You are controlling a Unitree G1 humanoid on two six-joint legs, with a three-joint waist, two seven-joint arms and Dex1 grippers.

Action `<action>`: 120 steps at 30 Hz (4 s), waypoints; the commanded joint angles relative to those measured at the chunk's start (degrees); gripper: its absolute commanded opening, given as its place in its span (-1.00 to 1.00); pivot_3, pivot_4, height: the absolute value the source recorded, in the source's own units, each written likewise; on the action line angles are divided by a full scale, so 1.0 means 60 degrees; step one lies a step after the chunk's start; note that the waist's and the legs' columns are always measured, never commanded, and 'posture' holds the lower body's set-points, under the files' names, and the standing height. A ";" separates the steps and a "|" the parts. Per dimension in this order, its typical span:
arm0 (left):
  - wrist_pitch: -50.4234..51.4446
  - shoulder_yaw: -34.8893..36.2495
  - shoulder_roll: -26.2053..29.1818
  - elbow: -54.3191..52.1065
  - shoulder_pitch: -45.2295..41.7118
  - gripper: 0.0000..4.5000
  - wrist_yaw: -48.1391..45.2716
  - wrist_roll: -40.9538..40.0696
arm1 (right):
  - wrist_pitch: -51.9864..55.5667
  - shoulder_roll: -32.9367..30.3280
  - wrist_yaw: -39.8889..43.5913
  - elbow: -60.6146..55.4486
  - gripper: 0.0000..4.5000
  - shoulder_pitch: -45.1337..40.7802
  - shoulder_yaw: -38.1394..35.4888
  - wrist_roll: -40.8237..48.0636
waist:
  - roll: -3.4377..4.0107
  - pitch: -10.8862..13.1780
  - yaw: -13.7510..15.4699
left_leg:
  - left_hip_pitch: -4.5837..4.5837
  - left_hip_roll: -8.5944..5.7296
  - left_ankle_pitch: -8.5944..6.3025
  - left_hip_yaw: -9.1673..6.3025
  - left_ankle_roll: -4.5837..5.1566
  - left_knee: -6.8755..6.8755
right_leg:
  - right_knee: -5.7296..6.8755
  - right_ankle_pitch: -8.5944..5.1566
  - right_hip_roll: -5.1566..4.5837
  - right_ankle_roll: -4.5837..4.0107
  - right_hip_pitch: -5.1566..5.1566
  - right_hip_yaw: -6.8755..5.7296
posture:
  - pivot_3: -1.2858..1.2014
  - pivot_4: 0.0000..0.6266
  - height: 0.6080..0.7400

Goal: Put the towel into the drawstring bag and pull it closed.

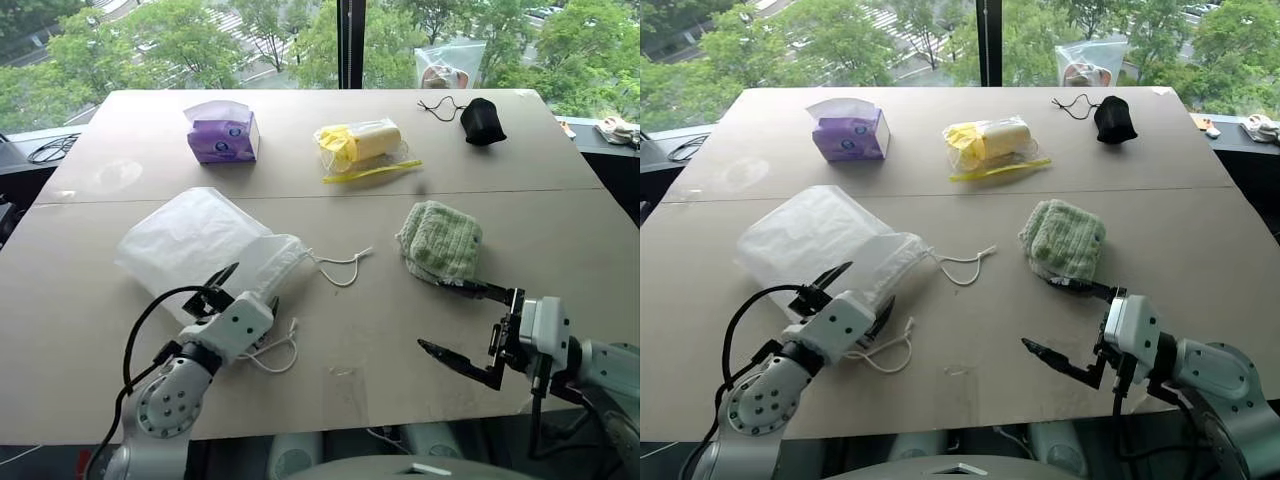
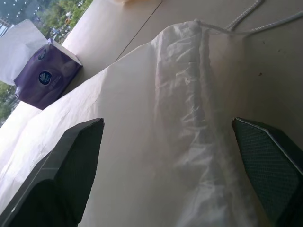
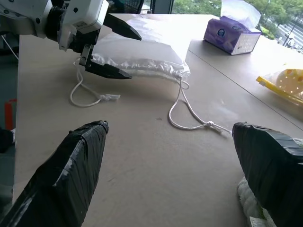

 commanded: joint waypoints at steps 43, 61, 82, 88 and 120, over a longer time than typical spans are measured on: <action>0.0567 0.0060 0.0256 0.0562 -0.0781 0.98 0.1234 0.1176 | 0.0051 0.0026 -0.0149 -0.0165 1.00 -0.0132 -0.0031 0.0025 | -0.0001 0.0000 0.0005 | 0.0051 -0.0001 0.0000 0.0027 0.0000 0.0004 | 0.0049 0.0001 0.0000 0.0002 0.0017 0.0036 | 0.03 -0.52 1.00; 0.1085 0.0500 -0.0074 0.1778 -0.2353 -0.99 0.0810 -0.0418 | 0.2129 -0.0134 -0.0711 -0.0283 1.00 -0.1300 0.0267 0.0659 | 0.0004 -0.0004 0.0008 | 0.0063 0.0001 0.0000 0.0032 0.0000 0.0004 | 0.0055 0.0002 -0.0004 0.0002 0.0031 0.0037 | 0.03 -0.52 1.00; 1.3321 0.7454 -0.0903 0.1717 -0.8255 -0.99 0.0113 -1.2530 | 0.5567 0.0978 -0.4344 0.2233 1.00 -0.4421 -0.0775 0.0399 | -0.0007 0.0001 -0.0059 | 0.0051 -0.0043 0.0002 0.0008 -0.0002 0.0011 | 0.0060 0.0003 0.0053 0.0005 0.0031 0.0035 | 0.03 -0.52 1.00; 1.3321 0.7291 -0.1582 0.2071 -0.9010 -0.99 0.2078 -1.3472 | 0.8153 0.0929 -0.4927 0.4703 1.00 -0.5680 -0.1015 0.0524 | -0.0013 0.0002 -0.0007 | 0.0045 -0.0047 0.0003 0.0009 -0.0003 0.0012 | 0.0062 0.0024 0.0039 -0.0030 0.0029 0.0043 | 0.03 -0.52 1.00; 1.2898 0.5708 -0.2696 0.3480 -0.8937 -1.00 0.4397 -1.4186 | 0.7578 0.4040 -0.1013 0.3048 -0.98 -0.5741 -0.0702 0.5269 | -0.0061 -0.0024 -0.0231 | 0.0018 -0.0042 0.0001 -0.0016 -0.0006 -0.0010 | 0.0049 0.0023 0.0043 -0.0021 -0.0001 0.0064 | 0.03 -0.52 1.00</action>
